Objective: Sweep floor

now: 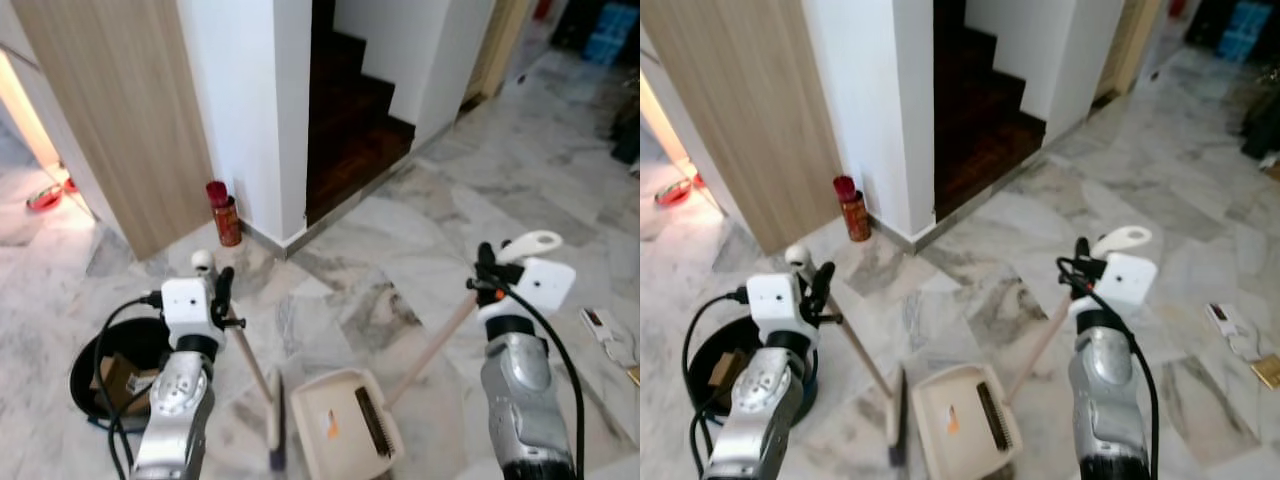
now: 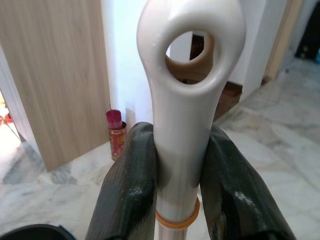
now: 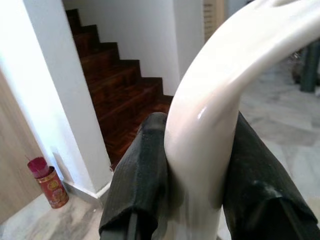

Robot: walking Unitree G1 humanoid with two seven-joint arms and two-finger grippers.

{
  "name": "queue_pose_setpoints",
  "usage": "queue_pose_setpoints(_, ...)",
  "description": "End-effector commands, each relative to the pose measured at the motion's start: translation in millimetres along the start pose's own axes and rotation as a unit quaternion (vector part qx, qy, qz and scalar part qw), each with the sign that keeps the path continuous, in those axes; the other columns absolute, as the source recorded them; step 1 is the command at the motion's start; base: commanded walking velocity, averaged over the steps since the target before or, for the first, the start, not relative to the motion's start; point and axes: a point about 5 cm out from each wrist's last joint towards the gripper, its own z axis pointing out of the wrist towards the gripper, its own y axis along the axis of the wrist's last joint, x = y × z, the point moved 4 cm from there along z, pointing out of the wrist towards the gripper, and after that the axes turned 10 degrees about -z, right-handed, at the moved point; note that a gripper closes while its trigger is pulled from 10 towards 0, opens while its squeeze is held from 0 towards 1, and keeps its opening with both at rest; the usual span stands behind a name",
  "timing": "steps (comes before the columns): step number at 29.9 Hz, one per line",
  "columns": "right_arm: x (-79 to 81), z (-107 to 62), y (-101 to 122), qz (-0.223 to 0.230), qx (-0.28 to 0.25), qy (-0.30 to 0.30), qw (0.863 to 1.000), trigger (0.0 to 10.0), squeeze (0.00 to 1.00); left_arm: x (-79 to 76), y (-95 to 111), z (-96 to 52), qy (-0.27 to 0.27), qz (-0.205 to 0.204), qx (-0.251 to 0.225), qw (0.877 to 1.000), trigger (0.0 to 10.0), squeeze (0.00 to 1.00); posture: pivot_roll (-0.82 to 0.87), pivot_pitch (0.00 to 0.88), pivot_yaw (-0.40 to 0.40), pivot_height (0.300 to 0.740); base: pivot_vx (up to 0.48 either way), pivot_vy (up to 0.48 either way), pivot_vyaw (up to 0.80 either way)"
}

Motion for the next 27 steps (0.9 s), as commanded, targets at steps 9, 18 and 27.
queue_pose_setpoints(9, -2.5, 3.0, 10.4, 0.004, -0.022, -0.004, 1.0, 10.0, 0.0, -7.6, 8.9, 3.3, -0.013, 0.0, -0.016, 1.0, 10.0, 0.0, -0.04, 0.0, -0.003, 0.74, 0.0, 0.338, 0.29)
queue_pose_setpoints(18, -2.1, 3.1, 10.2, 0.005, -0.023, -0.004, 1.0, 10.0, 0.0, -9.0, 8.4, 3.6, -0.017, -0.001, -0.015, 1.0, 10.0, 0.0, -0.04, 0.0, -0.004, 0.74, 0.0, 0.337, 0.59)
queue_pose_setpoints(27, -4.5, 3.2, 9.3, 0.009, -0.022, -0.008, 1.0, 10.0, 0.0, -10.4, 8.6, 3.6, -0.021, -0.003, -0.014, 1.0, 10.0, 0.0, -0.04, 0.0, -0.004, 0.74, 0.0, 0.338, 0.27)
